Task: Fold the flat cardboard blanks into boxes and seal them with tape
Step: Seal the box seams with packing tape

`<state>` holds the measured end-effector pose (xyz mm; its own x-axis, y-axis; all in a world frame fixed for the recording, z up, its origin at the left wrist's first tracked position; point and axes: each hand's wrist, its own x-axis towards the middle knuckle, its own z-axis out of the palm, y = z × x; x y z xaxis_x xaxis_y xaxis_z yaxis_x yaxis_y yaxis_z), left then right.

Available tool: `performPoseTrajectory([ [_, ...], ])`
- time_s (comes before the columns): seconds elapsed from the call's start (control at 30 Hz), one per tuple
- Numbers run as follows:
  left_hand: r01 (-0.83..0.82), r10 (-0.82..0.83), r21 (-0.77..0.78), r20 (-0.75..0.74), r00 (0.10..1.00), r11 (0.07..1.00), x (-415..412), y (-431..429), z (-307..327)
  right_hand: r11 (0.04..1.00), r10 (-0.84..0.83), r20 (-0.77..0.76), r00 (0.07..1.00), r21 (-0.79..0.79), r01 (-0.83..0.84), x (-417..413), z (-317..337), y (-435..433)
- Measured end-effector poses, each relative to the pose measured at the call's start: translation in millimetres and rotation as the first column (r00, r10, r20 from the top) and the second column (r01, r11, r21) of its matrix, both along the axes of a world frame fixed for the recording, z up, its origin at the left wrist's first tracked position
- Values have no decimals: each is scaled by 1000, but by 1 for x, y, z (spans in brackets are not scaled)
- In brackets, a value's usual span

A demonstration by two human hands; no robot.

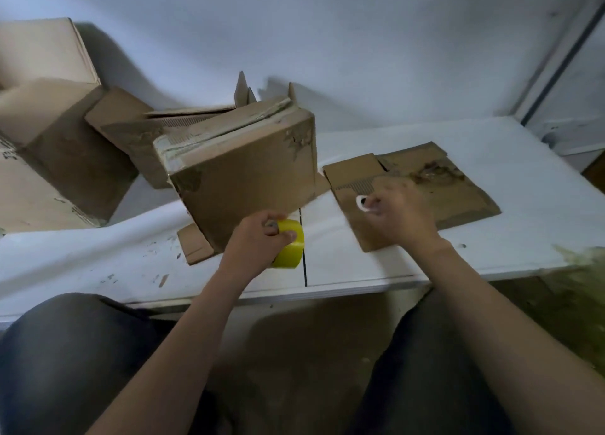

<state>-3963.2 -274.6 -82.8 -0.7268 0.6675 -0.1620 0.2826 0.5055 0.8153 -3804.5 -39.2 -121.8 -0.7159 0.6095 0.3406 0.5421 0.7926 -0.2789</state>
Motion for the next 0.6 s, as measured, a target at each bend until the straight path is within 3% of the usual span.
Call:
performPoseTrajectory([
  [0.1, 19, -19, 1, 0, 1000, 1000, 7, 20, 3, 982, -168, 59, 984, -78, 172, 10, -7, 30],
  [0.27, 57, -57, -10, -28, 998, 998, 13, 45, 5, 955, -197, 252, 947, -168, 243, 12, -16, 42],
  [0.4, 33, -32, 4, -41, 999, 999, 7, 48, 11, 977, 0, 50, 999, -214, 11, -25, 22, 43],
  [0.5, 2, -1, 5, -58, 998, 1000, 2, 42, 18, 886, 166, -158, 974, -409, -217, -67, 63, 34],
  [0.6, -37, 39, 20, -81, 996, 999, 1, 32, 25, 784, 266, -212, 940, -520, -339, -103, 89, 21],
])
